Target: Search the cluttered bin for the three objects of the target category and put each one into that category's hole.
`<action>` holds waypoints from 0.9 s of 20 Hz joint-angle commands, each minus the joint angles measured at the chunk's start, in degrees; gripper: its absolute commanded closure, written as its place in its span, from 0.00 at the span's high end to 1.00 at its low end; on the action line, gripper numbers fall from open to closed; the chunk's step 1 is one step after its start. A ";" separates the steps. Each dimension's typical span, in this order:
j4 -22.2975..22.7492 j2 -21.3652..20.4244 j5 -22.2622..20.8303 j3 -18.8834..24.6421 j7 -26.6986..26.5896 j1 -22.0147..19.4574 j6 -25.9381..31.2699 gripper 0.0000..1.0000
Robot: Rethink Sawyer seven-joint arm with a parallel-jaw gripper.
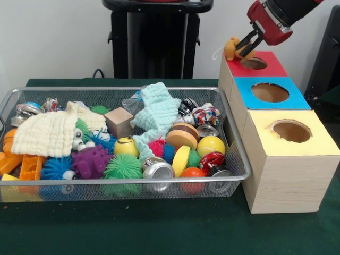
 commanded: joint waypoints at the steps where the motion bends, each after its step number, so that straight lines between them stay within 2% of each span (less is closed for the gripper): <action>1: -6.07 2.53 0.09 3.24 15.25 -1.28 5.79 0.00; 11: -10.03 4.02 -0.46 3.27 13.93 -2.74 6.31 0.00; 16: -9.19 3.73 0.13 3.47 14.95 -2.63 6.58 0.00; 18: -7.68 3.72 0.98 3.95 15.95 -2.08 4.03 0.00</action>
